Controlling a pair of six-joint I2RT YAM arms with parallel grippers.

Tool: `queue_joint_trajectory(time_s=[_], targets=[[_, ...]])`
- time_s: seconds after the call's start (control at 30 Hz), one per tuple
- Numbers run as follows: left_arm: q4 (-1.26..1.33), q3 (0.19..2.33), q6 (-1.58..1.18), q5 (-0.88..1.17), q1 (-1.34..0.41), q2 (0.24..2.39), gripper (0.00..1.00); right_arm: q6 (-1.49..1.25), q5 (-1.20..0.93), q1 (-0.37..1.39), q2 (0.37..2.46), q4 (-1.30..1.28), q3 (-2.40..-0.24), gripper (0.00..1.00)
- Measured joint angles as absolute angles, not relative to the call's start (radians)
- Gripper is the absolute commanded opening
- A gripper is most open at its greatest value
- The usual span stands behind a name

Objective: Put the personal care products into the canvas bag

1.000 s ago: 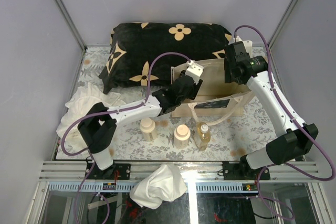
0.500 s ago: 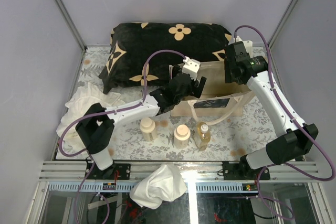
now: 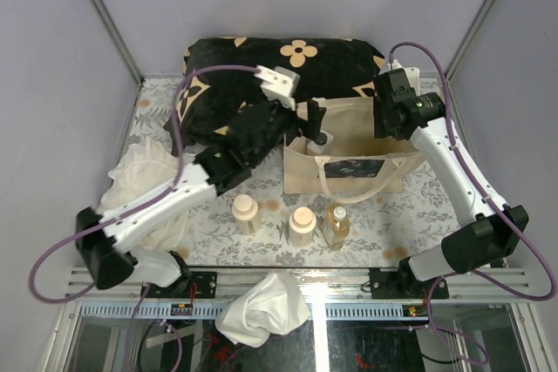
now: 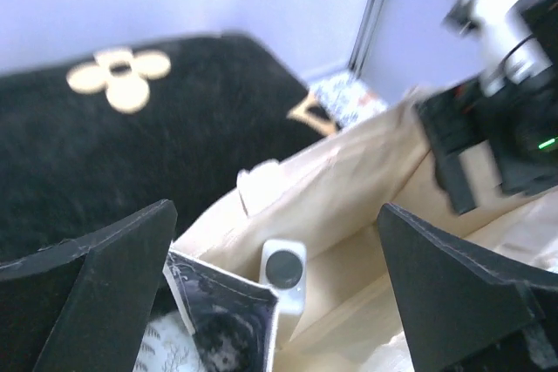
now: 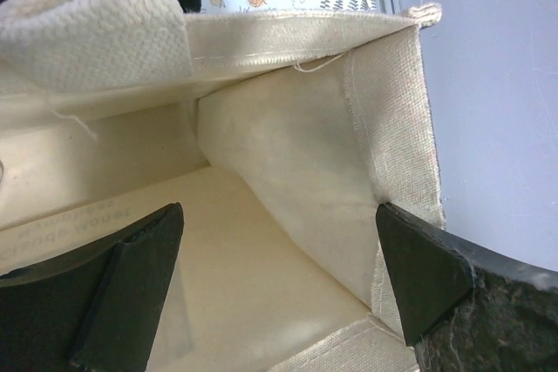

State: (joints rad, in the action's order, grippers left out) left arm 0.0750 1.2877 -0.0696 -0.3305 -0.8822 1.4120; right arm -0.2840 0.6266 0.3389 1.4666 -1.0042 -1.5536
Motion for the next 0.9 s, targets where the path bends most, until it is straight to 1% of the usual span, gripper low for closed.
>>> queue_joint_trajectory(time_s=[0.17, 0.33, 0.43, 0.53, 0.67, 0.77, 0.9], targets=[[0.056, 1.322, -0.058, -0.306, -0.881, 1.246, 1.00, -0.273, 0.627, 0.339, 1.474, -1.004, -1.554, 0.99], [-0.094, 1.346, -0.055, -0.361, -0.881, 1.145, 1.00, -0.264, 0.627, 0.338, 1.478, -1.004, -1.554, 0.99], [-0.199, 1.266, -0.104, -0.413, -0.881, 1.068, 1.00, -0.261, 0.627, 0.338, 1.481, -1.005, -1.555, 0.99], [-0.377, 1.186, -0.213, -0.467, -0.881, 1.009, 1.00, -0.259, 0.626, 0.338, 1.494, -1.006, -1.563, 0.99], [-0.578, 1.185, -0.314, -0.504, -0.881, 1.027, 1.00, -0.257, 0.624, 0.338, 1.509, -1.008, -1.573, 0.99], [-0.735, 1.221, -0.377, -0.509, -0.881, 1.073, 1.00, -0.253, 0.623, 0.338, 1.510, -1.010, -1.574, 0.99], [-0.859, 1.268, -0.435, -0.497, -0.881, 1.139, 1.00, -0.250, 0.616, 0.338, 1.510, -1.010, -1.574, 0.99]])
